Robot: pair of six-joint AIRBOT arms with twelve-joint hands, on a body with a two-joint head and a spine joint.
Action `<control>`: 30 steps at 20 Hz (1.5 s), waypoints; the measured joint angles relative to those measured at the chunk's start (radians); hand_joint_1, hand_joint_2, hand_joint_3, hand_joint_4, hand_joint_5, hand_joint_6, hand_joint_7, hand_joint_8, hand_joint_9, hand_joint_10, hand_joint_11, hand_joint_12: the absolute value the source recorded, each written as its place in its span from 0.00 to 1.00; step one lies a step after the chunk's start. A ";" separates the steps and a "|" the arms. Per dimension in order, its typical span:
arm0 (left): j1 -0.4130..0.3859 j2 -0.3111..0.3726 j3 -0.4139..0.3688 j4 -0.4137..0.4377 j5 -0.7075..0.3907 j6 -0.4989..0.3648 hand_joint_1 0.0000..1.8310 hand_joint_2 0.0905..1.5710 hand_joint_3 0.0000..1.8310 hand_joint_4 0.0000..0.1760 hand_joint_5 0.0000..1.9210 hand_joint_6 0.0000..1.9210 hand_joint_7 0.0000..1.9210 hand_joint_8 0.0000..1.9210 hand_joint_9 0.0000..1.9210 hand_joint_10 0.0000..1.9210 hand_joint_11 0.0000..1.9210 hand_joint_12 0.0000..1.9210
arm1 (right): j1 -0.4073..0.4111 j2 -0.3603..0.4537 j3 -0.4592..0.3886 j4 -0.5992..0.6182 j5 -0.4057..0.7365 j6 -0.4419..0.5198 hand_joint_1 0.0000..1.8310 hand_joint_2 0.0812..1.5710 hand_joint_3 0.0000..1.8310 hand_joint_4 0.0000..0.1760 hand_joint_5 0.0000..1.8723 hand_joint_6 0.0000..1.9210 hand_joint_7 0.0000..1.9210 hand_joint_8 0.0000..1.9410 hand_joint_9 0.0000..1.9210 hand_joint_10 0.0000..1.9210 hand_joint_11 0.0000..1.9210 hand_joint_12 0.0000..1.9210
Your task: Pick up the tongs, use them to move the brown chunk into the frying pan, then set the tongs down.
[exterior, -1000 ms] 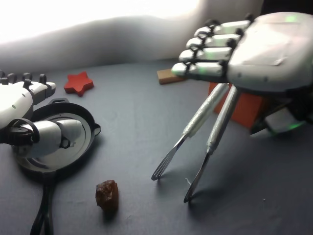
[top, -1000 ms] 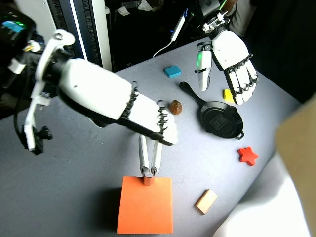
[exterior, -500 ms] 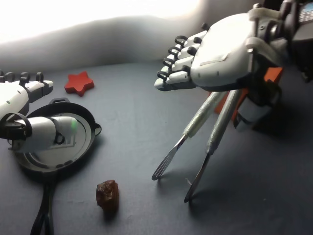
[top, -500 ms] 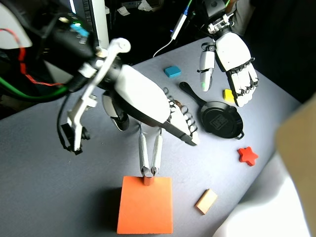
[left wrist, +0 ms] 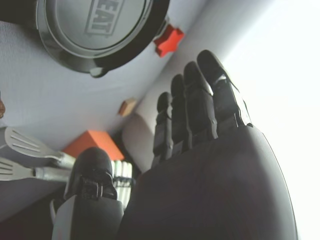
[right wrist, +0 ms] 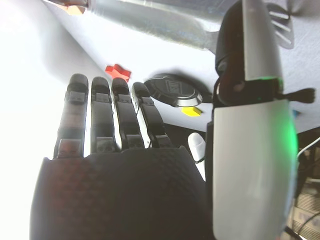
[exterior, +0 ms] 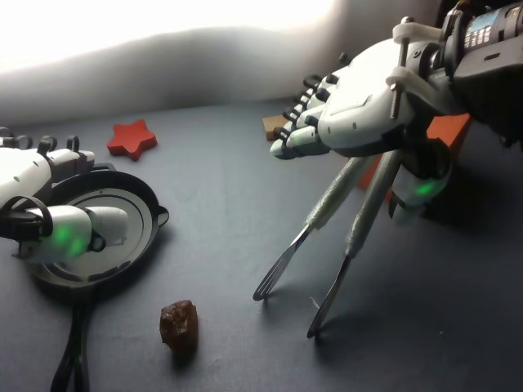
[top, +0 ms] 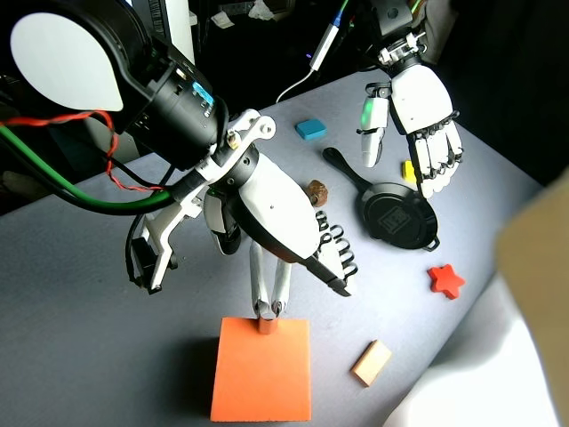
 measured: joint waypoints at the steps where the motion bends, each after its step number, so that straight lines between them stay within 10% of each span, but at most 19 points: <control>1: -0.001 0.000 0.000 0.000 0.012 0.004 0.00 0.80 0.00 0.22 0.07 0.00 0.11 0.00 0.12 0.00 0.00 0.38 | -0.007 -0.006 0.001 -0.006 -0.003 0.001 0.59 0.51 0.00 0.00 0.00 0.00 0.00 0.00 0.00 0.00 0.00 0.00; 18: -0.009 -0.002 0.002 0.022 0.026 0.023 0.00 0.81 0.00 0.32 0.05 0.00 0.10 0.00 0.11 0.00 0.00 0.39 | -0.073 -0.047 0.068 -0.096 0.041 0.017 0.60 0.55 0.01 0.00 0.00 0.00 0.00 0.00 0.00 0.00 0.00 0.00; 30: -0.009 -0.003 0.002 0.021 0.029 0.022 0.00 0.80 0.00 0.17 0.07 0.00 0.10 0.00 0.10 0.00 0.00 0.37 | -0.085 -0.032 0.047 -0.095 0.057 0.034 0.61 0.53 0.01 0.00 0.00 0.00 0.00 0.00 0.00 0.00 0.00 0.00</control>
